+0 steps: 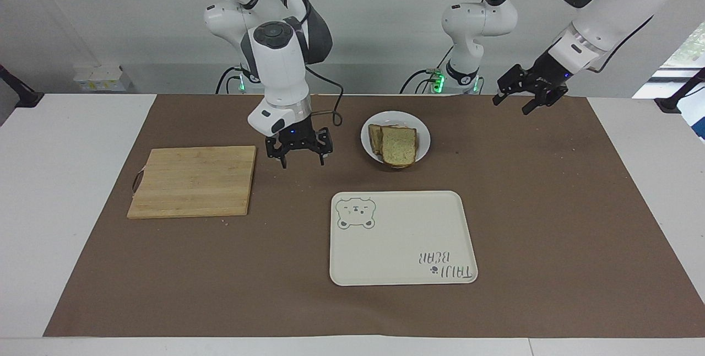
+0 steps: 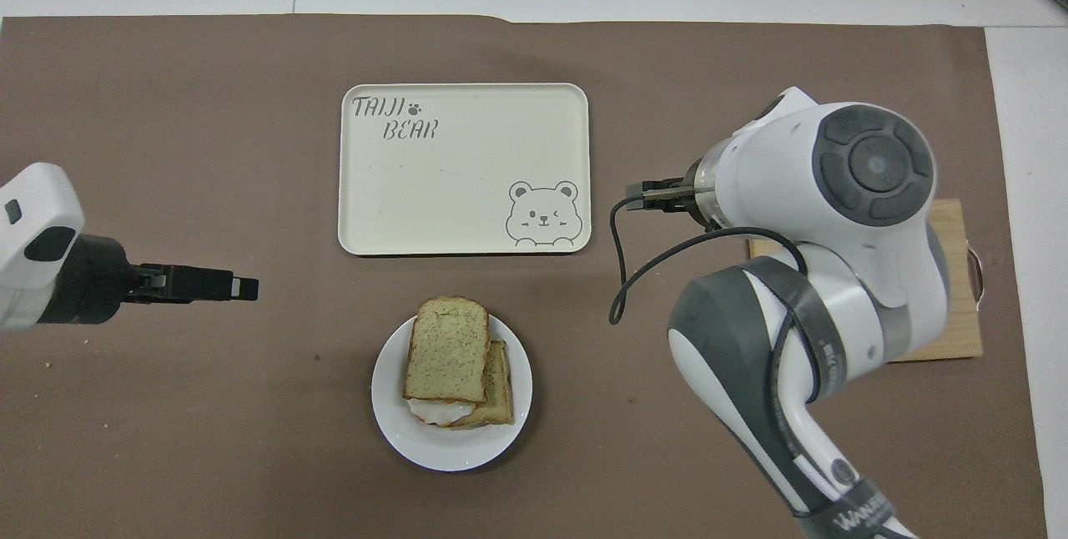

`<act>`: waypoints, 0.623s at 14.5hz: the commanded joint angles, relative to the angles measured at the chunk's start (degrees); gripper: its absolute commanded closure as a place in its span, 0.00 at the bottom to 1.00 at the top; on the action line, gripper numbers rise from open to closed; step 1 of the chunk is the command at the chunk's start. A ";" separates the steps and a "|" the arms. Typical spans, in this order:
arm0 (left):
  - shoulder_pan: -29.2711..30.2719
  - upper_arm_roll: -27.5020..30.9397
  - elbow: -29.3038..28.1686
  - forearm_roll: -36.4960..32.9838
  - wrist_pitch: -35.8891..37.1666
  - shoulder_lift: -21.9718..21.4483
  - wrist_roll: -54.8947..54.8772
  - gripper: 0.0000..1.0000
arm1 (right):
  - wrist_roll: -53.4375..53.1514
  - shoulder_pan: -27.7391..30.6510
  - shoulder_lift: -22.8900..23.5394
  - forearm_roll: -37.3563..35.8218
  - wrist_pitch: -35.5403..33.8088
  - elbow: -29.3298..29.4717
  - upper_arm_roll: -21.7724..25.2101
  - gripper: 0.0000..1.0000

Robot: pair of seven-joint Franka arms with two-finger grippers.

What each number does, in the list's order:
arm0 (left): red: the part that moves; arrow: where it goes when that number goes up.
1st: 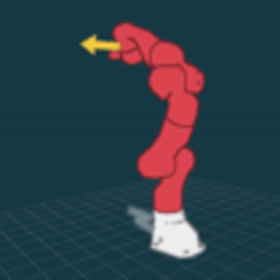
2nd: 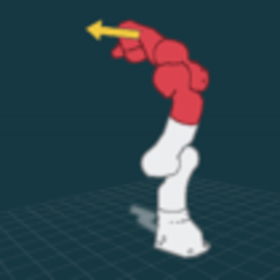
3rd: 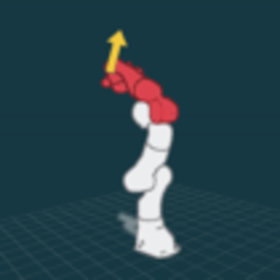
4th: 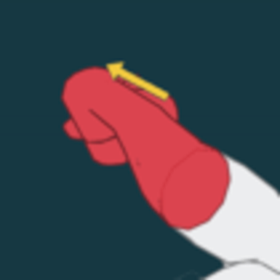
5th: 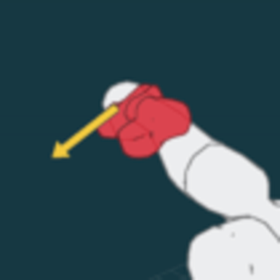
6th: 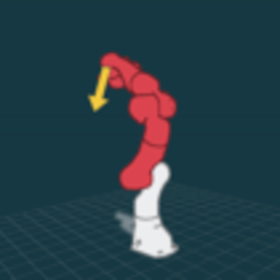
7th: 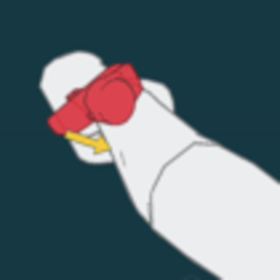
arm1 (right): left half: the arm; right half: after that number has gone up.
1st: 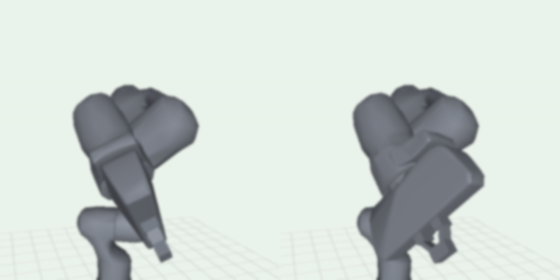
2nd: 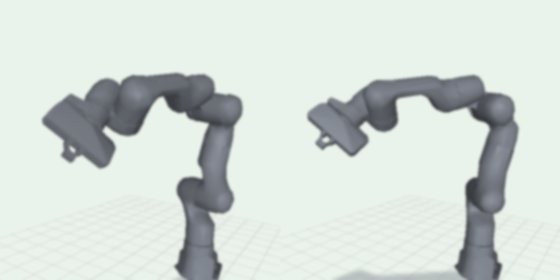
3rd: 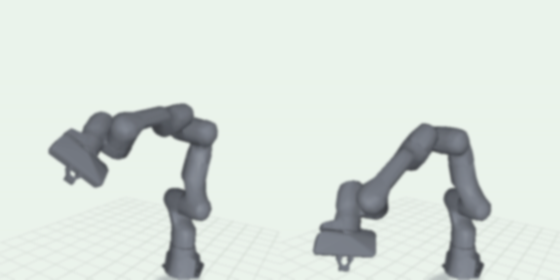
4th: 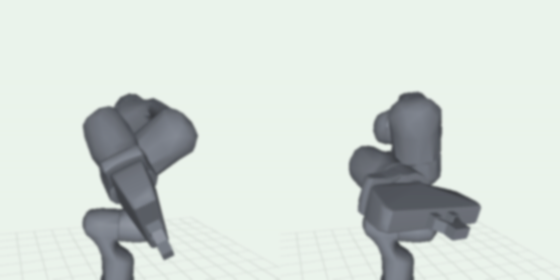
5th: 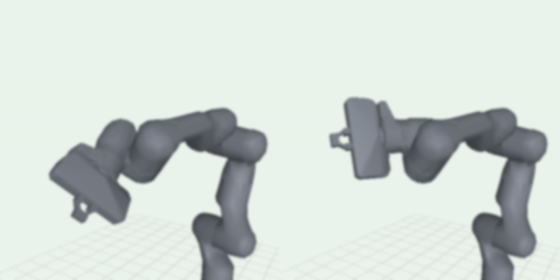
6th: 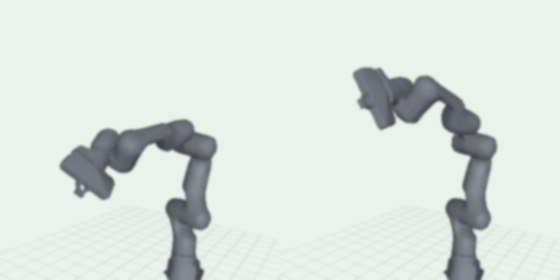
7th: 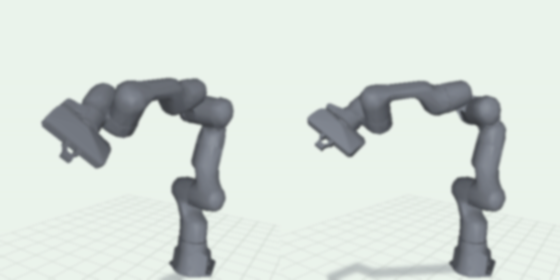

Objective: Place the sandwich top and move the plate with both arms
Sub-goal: 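Withdraw the right gripper while the left gripper reaches toward the plate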

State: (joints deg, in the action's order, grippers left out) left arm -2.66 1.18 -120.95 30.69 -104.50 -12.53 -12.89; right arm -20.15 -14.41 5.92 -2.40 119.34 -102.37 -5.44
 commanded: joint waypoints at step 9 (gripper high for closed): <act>-3.40 0.23 -24.32 25.63 -18.71 0.66 -27.16 0.14 | 0.73 7.46 -9.34 -1.03 -9.11 -0.11 -0.27 0.00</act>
State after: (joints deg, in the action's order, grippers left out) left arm -3.42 0.98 -141.05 51.79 -118.27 -12.34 -34.83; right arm -20.07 -7.80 -2.03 -2.45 112.08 -102.08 -5.36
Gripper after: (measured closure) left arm 0.128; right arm 0.000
